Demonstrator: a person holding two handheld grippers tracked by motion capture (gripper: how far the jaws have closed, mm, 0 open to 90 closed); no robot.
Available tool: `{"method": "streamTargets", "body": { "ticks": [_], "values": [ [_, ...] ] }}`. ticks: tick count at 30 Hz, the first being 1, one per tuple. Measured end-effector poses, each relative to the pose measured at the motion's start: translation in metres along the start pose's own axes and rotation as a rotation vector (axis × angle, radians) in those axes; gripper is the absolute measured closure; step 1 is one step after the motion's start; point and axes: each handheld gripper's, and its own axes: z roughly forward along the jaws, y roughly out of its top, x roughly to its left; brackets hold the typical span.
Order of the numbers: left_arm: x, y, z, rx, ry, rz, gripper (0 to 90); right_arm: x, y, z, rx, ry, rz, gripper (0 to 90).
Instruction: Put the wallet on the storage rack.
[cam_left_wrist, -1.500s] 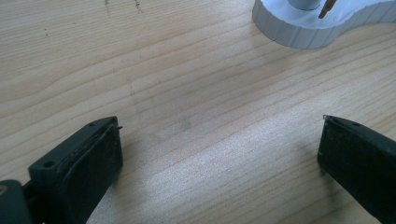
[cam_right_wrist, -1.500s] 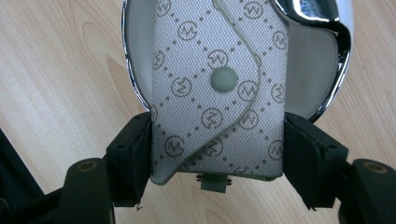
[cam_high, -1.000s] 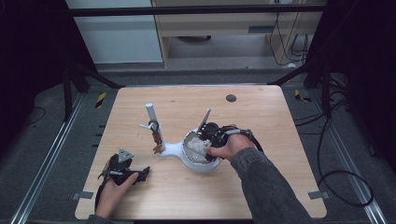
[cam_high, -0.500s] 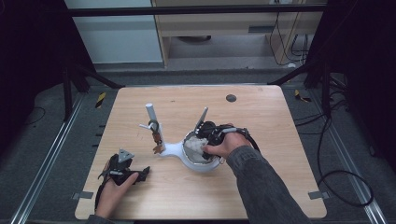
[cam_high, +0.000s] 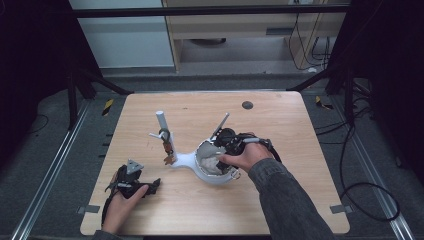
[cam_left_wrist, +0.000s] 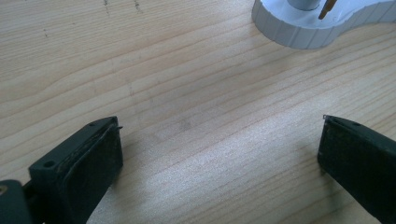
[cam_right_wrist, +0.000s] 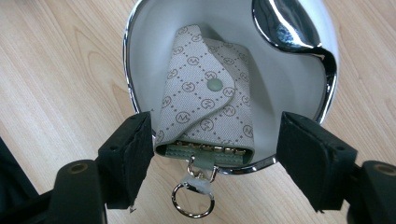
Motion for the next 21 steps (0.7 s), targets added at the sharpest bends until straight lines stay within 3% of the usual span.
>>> {"method": "streamTargets", "body": {
  "ticks": [21],
  "values": [
    [0.0,0.0,0.0,0.0,0.0,0.0,0.0,0.0,-0.011,-0.019,-0.059,-0.014,0.003,28.3]
  ]
}}
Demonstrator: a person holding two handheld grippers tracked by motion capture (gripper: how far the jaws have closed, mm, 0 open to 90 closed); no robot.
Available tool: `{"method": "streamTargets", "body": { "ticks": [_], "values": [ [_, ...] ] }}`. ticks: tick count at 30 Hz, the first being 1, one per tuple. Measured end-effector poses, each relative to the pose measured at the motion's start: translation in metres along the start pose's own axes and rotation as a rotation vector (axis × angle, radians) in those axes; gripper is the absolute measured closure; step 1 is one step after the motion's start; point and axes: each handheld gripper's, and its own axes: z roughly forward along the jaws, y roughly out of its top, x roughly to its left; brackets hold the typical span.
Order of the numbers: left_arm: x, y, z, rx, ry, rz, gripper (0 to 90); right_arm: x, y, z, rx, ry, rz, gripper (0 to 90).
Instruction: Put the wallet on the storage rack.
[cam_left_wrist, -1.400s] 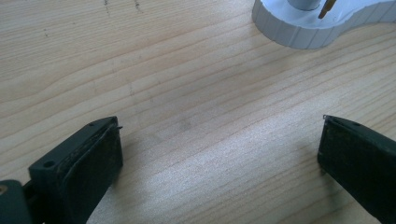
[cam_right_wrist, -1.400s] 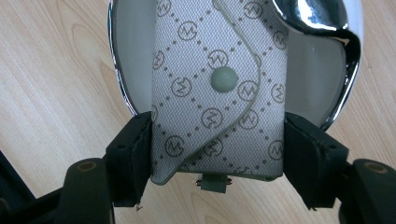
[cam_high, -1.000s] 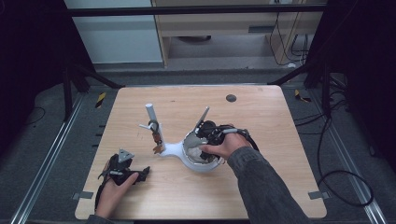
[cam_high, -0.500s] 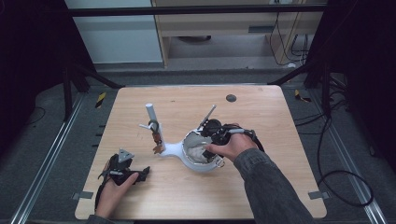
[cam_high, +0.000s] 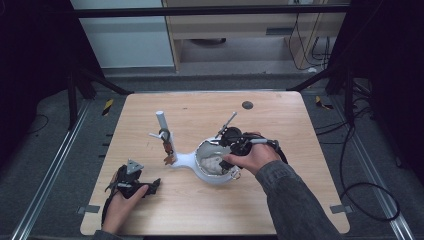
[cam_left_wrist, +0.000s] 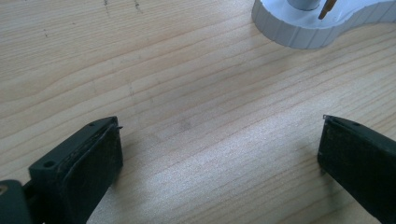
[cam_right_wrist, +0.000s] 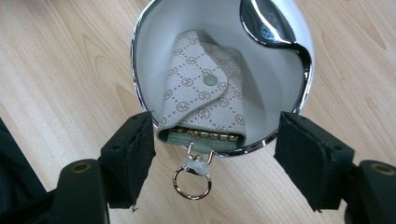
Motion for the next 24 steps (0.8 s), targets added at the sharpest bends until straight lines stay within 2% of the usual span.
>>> {"method": "streamTargets", "body": {
  "ticks": [16,20,24],
  "values": [
    [0.0,0.0,0.0,0.0,0.0,-0.002,0.0,-0.006,-0.015,-0.014,-0.068,-0.016,0.03,25.8],
    [0.0,0.0,0.0,-0.001,0.0,-0.002,0.0,-0.009,-0.021,-0.019,-0.105,-0.021,0.045,22.5],
    [0.0,0.0,0.0,0.002,-0.001,0.001,0.0,-0.014,-0.028,-0.024,-0.153,-0.044,0.073,12.2]
  ]
}}
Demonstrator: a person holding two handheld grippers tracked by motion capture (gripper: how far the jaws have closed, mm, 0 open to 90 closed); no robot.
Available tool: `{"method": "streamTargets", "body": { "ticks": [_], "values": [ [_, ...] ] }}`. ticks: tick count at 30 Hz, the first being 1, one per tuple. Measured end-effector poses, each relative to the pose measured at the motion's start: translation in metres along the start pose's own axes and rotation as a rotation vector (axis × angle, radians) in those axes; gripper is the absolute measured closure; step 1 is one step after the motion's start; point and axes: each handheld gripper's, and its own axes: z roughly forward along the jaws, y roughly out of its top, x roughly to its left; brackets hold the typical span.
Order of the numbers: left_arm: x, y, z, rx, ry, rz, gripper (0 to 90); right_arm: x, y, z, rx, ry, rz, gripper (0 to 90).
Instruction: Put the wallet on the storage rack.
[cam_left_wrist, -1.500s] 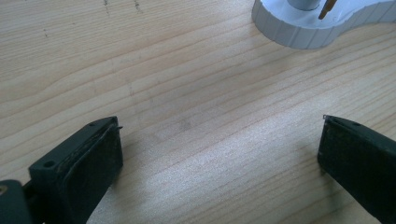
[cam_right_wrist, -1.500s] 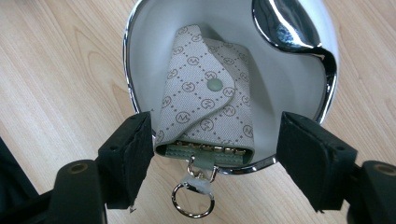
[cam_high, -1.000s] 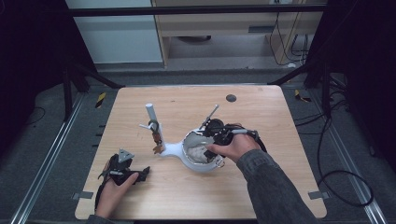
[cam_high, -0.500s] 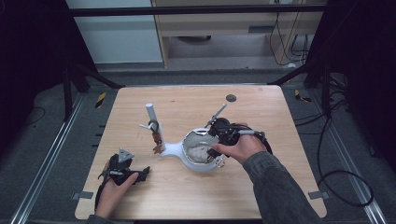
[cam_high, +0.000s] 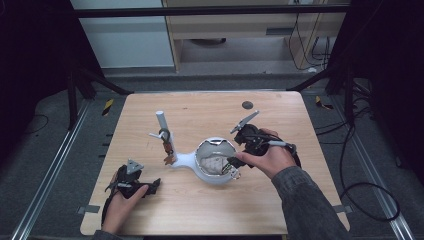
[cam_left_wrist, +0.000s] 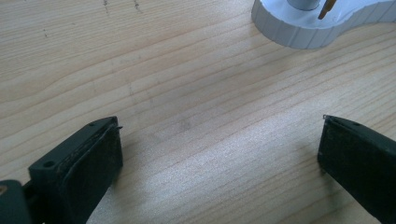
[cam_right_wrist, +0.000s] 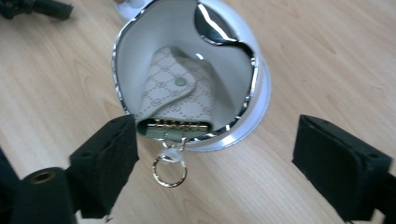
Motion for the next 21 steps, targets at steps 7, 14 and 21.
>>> {"method": "streamTargets", "body": {
  "ticks": [7,14,21],
  "values": [
    [0.0,0.0,0.0,-0.002,-0.001,-0.001,0.0,-0.012,-0.015,-0.01,-0.12,-0.057,0.02,5.1],
    [0.0,0.0,0.0,0.0,-0.004,0.003,0.0,-0.022,-0.037,-0.029,-0.2,-0.095,0.052,5.7],
    [0.001,0.001,0.001,-0.002,-0.008,0.007,0.0,-0.033,-0.069,-0.034,-0.223,-0.137,0.035,12.0]
  ]
}}
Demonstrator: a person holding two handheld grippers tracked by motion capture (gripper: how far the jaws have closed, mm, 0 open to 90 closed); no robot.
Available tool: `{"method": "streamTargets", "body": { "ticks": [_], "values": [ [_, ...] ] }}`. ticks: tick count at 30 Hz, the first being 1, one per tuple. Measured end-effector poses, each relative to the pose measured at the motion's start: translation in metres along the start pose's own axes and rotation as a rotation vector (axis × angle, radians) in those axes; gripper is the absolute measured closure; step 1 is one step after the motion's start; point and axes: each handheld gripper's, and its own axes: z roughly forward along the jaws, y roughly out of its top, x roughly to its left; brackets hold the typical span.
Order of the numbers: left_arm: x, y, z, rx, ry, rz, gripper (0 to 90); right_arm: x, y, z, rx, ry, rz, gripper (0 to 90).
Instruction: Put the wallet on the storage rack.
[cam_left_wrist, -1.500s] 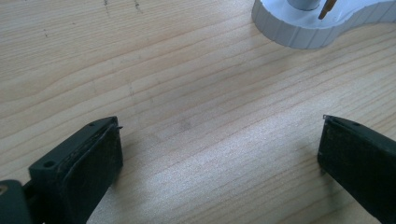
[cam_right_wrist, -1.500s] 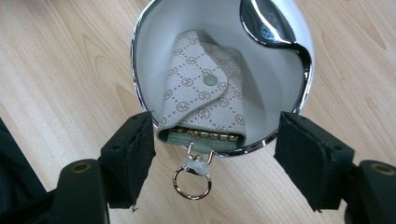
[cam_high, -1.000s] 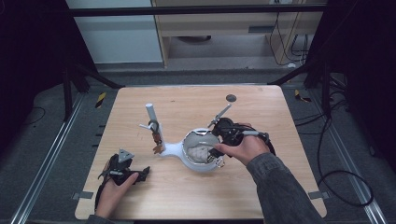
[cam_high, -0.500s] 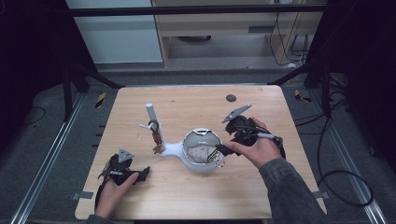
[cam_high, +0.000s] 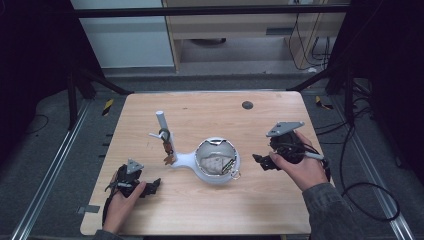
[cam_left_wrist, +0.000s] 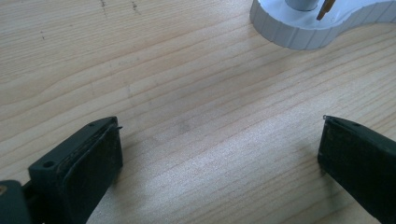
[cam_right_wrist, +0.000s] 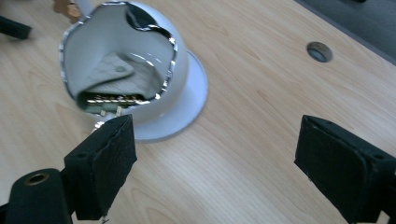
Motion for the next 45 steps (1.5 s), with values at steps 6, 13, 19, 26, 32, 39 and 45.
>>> {"method": "streamTargets", "body": {
  "ticks": [6,13,19,26,32,39,45],
  "values": [
    [0.0,0.0,0.0,0.0,0.0,0.0,0.0,-0.011,-0.02,0.006,-0.03,-0.038,0.055,10.8],
    [0.0,0.0,0.0,0.0,0.0,0.001,0.0,-0.019,-0.046,0.011,-0.108,-0.045,0.141,10.1],
    [0.0,0.0,0.0,0.001,0.0,0.001,0.0,-0.023,-0.061,0.012,-0.116,-0.061,0.172,8.5],
    [0.0,0.0,0.0,0.001,0.0,0.001,0.0,-0.028,-0.082,0.015,-0.112,-0.08,0.214,7.2],
    [0.0,0.0,0.0,0.0,0.0,0.001,0.0,-0.032,-0.105,0.03,-0.088,-0.085,0.256,6.9],
    [0.0,0.0,0.0,0.001,0.001,0.001,0.0,-0.04,-0.124,0.049,-0.053,-0.088,0.304,7.0],
    [0.0,0.0,0.0,0.001,0.001,0.001,0.0,-0.045,-0.132,0.061,-0.036,-0.104,0.329,7.2]
  ]
}}
